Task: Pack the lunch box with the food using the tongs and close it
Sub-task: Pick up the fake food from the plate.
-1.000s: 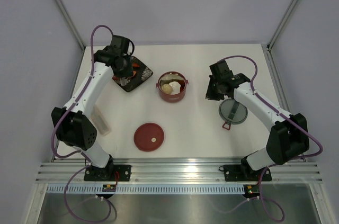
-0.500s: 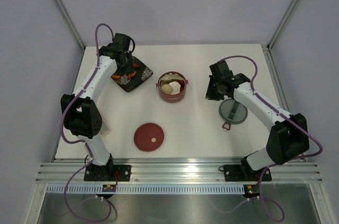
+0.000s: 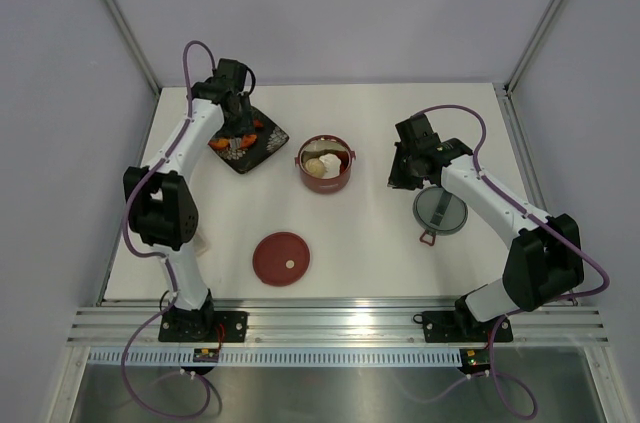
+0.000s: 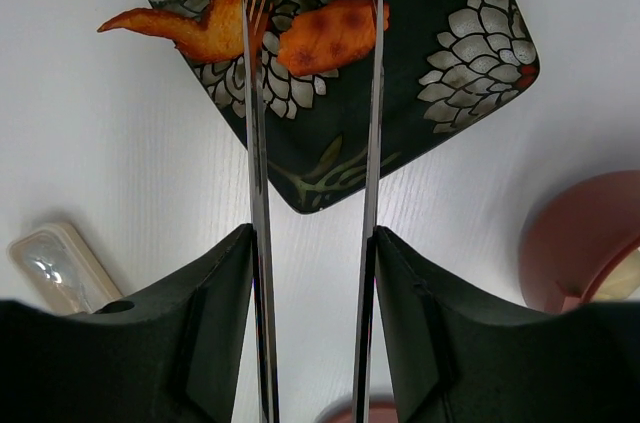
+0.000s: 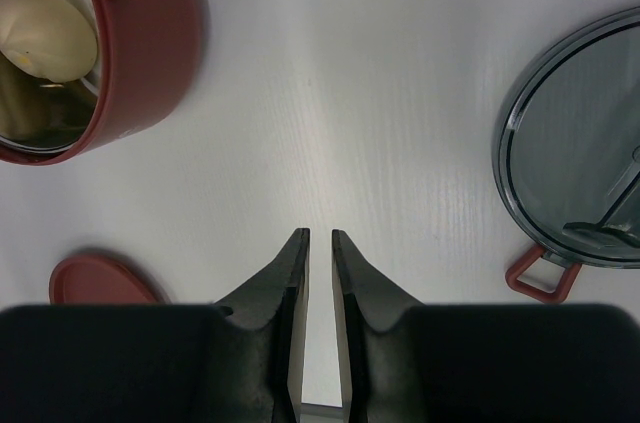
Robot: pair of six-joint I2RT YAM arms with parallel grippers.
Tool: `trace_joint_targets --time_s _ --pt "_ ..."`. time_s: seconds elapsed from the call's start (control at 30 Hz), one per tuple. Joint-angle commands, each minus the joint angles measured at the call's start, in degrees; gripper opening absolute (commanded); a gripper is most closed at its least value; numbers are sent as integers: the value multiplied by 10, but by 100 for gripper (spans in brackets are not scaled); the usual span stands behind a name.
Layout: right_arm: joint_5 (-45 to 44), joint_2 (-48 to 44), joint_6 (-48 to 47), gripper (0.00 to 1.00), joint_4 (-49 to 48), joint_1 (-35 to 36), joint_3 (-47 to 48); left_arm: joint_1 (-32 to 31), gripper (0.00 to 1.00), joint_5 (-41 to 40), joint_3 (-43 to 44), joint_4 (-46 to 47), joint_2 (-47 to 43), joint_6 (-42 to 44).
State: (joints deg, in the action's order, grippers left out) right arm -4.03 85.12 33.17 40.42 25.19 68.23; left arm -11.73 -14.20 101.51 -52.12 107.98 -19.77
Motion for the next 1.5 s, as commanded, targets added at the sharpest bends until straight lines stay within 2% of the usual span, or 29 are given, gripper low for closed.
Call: trace_joint_targets --time_s 0.0,0.7,0.93,1.17,1.33,1.47 --pt "-15 -3 -8 22 10 5 22 7 52 -20 33 24 8 -1" --pt "-19 15 -10 22 13 5 35 19 51 -17 33 52 69 6" --pt "-15 19 -11 22 11 5 35 20 34 -15 32 52 59 8" --pt "-15 18 -11 22 9 5 36 19 17 -20 26 46 9 7" --pt "-15 17 -8 22 6 5 31 5 11 -29 -12 51 -73 13" --pt "-12 16 -1 22 -1 5 27 -24 10 -23 -61 54 -133 14"
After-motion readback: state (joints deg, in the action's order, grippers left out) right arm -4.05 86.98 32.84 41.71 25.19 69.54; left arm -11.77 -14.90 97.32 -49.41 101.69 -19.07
